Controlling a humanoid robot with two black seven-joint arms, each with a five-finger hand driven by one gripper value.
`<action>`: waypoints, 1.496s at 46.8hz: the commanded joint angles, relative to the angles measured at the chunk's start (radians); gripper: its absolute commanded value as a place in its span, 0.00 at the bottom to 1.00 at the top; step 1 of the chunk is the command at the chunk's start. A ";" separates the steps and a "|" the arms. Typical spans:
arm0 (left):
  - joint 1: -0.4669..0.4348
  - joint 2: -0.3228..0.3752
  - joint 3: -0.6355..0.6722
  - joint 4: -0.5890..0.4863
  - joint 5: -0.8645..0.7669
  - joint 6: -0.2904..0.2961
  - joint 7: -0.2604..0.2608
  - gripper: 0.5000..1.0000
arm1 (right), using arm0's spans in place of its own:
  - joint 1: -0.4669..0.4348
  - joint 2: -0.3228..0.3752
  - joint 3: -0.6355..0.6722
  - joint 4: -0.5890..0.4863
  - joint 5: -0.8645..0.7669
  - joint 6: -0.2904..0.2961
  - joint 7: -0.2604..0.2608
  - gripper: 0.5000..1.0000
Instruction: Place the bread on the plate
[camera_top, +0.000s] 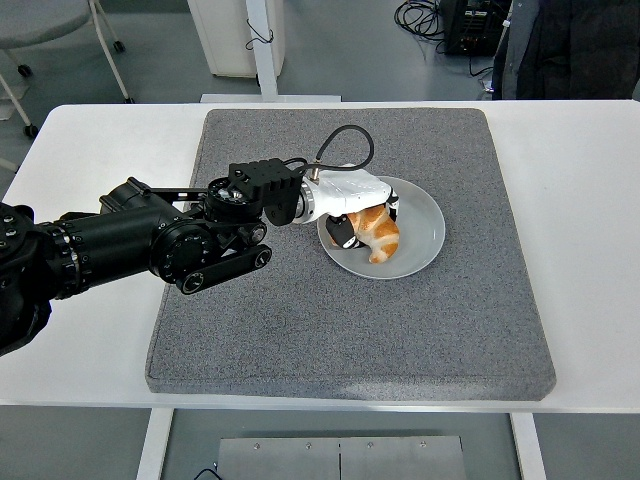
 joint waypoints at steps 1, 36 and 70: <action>0.001 0.000 0.000 0.000 -0.001 0.000 -0.001 0.00 | 0.000 0.000 0.000 0.000 0.000 0.000 0.000 1.00; -0.047 0.049 -0.022 -0.045 -0.047 -0.009 0.012 0.95 | 0.000 0.000 0.000 0.000 -0.001 0.000 0.000 1.00; -0.199 0.236 -0.129 -0.143 -0.284 -0.074 -0.002 0.95 | 0.000 0.000 0.000 0.000 0.000 0.000 0.000 1.00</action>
